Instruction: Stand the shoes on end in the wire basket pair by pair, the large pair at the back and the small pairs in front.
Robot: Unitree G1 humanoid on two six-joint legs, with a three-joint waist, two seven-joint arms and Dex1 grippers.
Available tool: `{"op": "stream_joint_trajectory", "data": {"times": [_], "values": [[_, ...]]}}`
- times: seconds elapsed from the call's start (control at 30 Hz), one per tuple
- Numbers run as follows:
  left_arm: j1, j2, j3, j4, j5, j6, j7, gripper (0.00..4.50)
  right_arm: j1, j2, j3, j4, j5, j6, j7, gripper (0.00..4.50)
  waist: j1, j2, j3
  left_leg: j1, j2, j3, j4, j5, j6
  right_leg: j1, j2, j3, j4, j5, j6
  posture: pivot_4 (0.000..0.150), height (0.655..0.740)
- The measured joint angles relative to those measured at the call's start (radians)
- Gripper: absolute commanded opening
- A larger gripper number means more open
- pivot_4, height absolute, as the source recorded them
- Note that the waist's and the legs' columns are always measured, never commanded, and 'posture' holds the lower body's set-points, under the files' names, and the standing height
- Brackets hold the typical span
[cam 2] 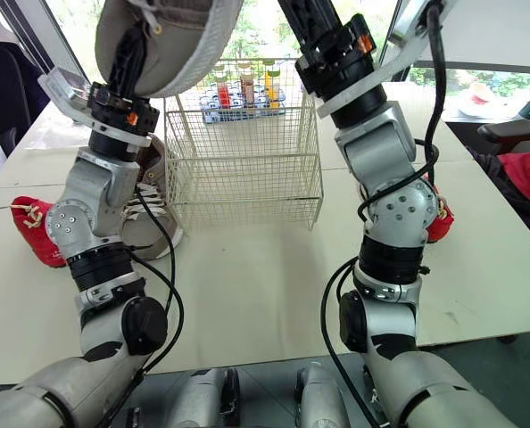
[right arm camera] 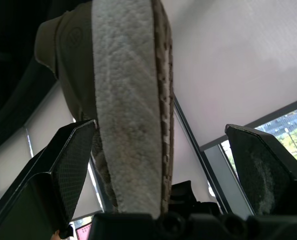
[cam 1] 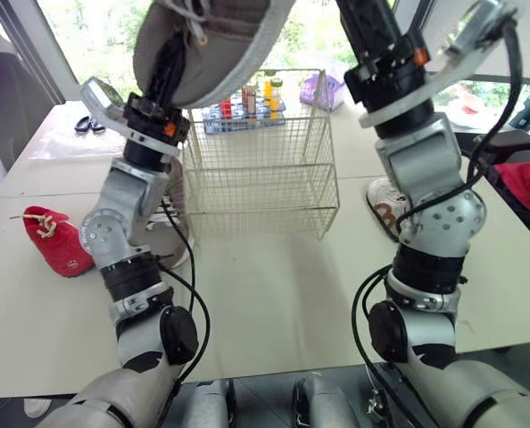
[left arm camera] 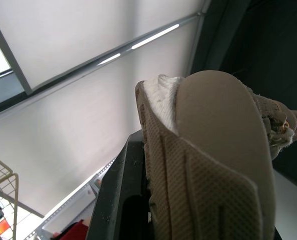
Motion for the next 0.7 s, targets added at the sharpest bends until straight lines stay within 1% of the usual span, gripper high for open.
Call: {"op": "stream_joint_trajectory", "data": {"times": [0.4, 0.6, 0.63, 0.67, 0.7], "values": [[0.047, -0.017, -0.085, -0.001, -0.002, -0.041, -0.005, 0.65, 0.012, -0.001, 0.043, -0.006, -0.010, 0.014, 0.019, 4.47, 0.000, 0.000, 0.000, 0.000, 0.000, 0.000, 0.000, 0.000, 0.000, 0.000, 0.000, 0.000, 0.000, 0.000, 0.000, 0.150, 0.6938], [0.087, -0.002, -0.122, -0.016, 0.002, -0.043, -0.024, 0.65, 0.012, -0.008, 0.042, -0.004, -0.016, 0.014, 0.019, 4.47, 0.000, 0.000, 0.000, -0.001, 0.000, 0.000, 0.000, -0.001, 0.001, 0.000, 0.000, 0.000, -0.001, 0.000, 0.000, 0.150, 0.6938], [0.088, 0.012, -0.127, -0.018, 0.004, -0.043, -0.031, 0.65, 0.012, -0.008, 0.043, -0.004, -0.017, 0.015, 0.019, 3.96, 0.000, 0.000, 0.000, -0.001, 0.000, 0.000, 0.000, -0.001, 0.001, 0.000, 0.000, 0.000, -0.001, 0.000, 0.000, 0.150, 0.6938], [0.090, 0.019, -0.130, -0.021, 0.004, -0.043, -0.036, 0.65, 0.012, -0.010, 0.042, -0.004, -0.018, 0.016, 0.019, 3.64, 0.000, 0.000, 0.000, -0.001, 0.000, 0.000, 0.000, -0.001, 0.001, 0.000, 0.000, 0.000, -0.001, 0.000, 0.000, 0.150, 0.6938], [0.091, 0.021, -0.132, -0.025, 0.004, -0.043, -0.042, 0.65, 0.012, -0.012, 0.043, -0.004, -0.020, 0.016, 0.019, 3.15, 0.000, 0.000, 0.000, -0.001, 0.000, 0.000, 0.000, -0.001, 0.001, 0.000, 0.000, 0.000, -0.001, 0.000, 0.000, 0.150, 0.6938]]}}
